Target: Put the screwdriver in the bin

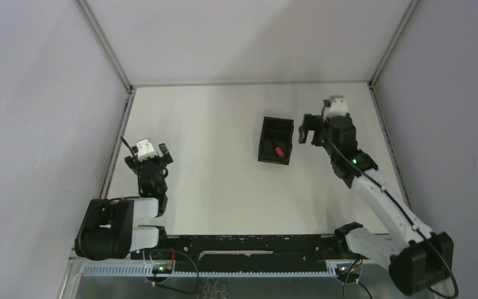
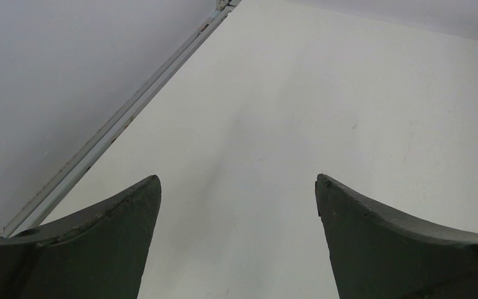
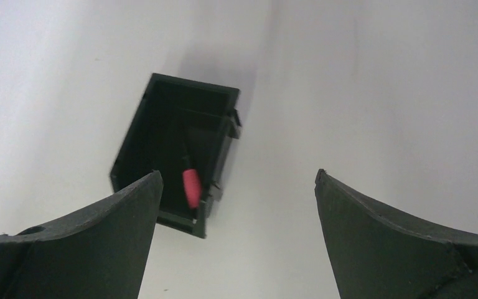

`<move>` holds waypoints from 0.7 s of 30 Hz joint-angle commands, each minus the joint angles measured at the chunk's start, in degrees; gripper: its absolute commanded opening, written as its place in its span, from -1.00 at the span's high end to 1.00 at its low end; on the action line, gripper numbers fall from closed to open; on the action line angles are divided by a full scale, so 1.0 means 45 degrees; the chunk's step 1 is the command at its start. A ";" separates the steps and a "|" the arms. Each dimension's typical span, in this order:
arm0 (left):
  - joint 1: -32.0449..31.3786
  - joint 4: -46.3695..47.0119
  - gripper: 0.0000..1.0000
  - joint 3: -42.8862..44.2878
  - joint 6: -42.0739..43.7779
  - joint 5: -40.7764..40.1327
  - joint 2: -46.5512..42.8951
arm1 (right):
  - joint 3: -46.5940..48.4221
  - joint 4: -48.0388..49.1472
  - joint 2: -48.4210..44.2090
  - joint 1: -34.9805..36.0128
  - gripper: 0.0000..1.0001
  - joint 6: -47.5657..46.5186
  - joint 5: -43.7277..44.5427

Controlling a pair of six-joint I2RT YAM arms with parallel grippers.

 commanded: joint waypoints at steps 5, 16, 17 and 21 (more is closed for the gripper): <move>0.0073 0.0295 -0.97 0.0587 0.0025 0.0025 -0.0063 | -0.6628 0.6078 -0.4454 -0.2105 -0.99 -0.0126 0.0339; 0.0072 0.0263 -0.97 0.0604 0.0025 0.0029 -0.0068 | -0.9773 0.8012 -0.5709 -0.3279 -0.99 0.1043 0.1049; 0.0072 0.0265 -0.97 0.0594 0.0025 0.0025 -0.0077 | -0.9759 0.8026 -0.5649 -0.3279 -0.99 0.1038 0.1044; 0.0075 0.0242 -0.97 0.0626 0.0025 0.0064 -0.0041 | -0.9667 0.7986 -0.5555 -0.3306 -0.99 0.1048 0.1049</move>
